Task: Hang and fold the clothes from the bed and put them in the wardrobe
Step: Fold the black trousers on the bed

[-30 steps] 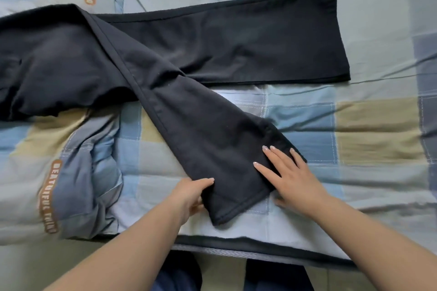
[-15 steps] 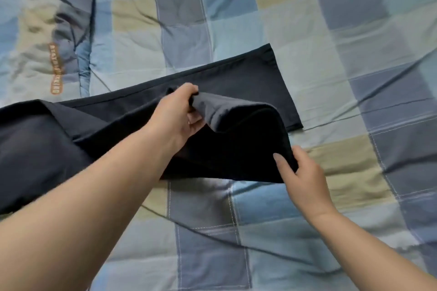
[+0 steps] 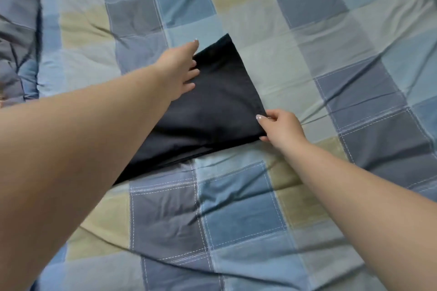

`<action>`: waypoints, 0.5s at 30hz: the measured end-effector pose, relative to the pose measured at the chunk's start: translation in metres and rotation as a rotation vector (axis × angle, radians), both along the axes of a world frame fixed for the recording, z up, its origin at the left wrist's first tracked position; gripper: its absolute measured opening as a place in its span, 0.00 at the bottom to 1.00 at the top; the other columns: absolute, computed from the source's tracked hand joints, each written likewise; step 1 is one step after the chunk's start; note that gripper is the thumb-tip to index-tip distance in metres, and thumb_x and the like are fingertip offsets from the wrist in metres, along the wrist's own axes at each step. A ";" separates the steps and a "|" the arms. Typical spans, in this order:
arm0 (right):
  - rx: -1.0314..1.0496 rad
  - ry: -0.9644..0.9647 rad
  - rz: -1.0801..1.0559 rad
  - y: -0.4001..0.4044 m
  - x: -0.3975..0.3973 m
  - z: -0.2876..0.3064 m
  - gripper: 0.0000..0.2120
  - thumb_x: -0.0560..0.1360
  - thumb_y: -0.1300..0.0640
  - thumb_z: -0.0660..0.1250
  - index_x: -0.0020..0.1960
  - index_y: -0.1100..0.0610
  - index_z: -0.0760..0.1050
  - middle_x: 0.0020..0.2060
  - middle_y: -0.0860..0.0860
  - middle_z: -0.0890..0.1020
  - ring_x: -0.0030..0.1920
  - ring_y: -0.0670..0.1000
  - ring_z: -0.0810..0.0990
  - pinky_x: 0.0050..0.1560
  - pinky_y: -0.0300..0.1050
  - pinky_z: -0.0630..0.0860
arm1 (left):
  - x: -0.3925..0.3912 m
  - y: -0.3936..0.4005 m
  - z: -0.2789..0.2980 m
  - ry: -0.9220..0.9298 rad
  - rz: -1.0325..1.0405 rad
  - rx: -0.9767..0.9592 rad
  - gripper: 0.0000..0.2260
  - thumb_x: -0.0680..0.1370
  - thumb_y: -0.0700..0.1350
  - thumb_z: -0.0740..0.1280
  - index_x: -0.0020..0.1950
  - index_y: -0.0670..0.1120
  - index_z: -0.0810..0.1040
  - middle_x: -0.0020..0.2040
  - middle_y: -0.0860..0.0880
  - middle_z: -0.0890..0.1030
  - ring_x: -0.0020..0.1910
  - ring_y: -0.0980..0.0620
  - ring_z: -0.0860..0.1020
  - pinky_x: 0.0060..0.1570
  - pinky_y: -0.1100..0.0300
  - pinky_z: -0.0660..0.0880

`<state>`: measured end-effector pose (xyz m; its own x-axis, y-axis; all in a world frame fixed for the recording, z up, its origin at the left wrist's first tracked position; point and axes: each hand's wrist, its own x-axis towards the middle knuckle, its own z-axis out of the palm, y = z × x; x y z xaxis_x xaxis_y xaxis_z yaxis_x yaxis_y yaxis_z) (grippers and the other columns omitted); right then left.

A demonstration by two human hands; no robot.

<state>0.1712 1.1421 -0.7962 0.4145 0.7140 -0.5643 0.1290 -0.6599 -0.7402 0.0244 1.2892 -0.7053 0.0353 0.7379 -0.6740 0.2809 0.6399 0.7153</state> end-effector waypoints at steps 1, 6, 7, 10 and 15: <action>-0.024 -0.093 0.022 -0.003 0.004 -0.004 0.12 0.77 0.52 0.65 0.57 0.56 0.79 0.46 0.48 0.81 0.47 0.52 0.80 0.54 0.49 0.78 | -0.004 -0.010 -0.009 0.004 0.034 0.014 0.21 0.81 0.54 0.60 0.72 0.49 0.66 0.68 0.50 0.72 0.66 0.52 0.73 0.65 0.52 0.68; -0.033 0.002 -0.021 -0.017 0.014 -0.017 0.11 0.76 0.48 0.66 0.51 0.54 0.80 0.38 0.47 0.78 0.39 0.47 0.75 0.46 0.42 0.73 | -0.051 -0.099 -0.064 -0.024 0.180 -0.187 0.11 0.82 0.53 0.58 0.58 0.48 0.73 0.56 0.51 0.79 0.54 0.54 0.79 0.54 0.56 0.71; -0.038 0.117 -0.061 -0.016 0.013 -0.018 0.10 0.76 0.47 0.66 0.48 0.54 0.79 0.37 0.47 0.76 0.38 0.47 0.74 0.47 0.44 0.74 | -0.062 -0.119 -0.072 -0.021 0.208 -0.253 0.11 0.82 0.53 0.58 0.55 0.48 0.74 0.55 0.51 0.80 0.51 0.53 0.79 0.52 0.57 0.72; -0.089 0.366 -0.097 -0.009 0.008 -0.015 0.11 0.75 0.45 0.67 0.47 0.52 0.77 0.52 0.50 0.76 0.53 0.49 0.74 0.59 0.49 0.75 | -0.087 -0.162 -0.088 -0.016 0.354 -0.295 0.10 0.81 0.52 0.61 0.54 0.47 0.76 0.54 0.49 0.81 0.49 0.54 0.81 0.45 0.58 0.75; -0.087 0.239 -0.043 -0.002 -0.006 -0.015 0.16 0.72 0.42 0.68 0.50 0.54 0.78 0.54 0.52 0.81 0.54 0.54 0.79 0.56 0.54 0.79 | -0.089 -0.167 -0.087 -0.112 0.595 -0.101 0.06 0.81 0.48 0.63 0.53 0.47 0.73 0.58 0.45 0.75 0.55 0.49 0.79 0.56 0.52 0.76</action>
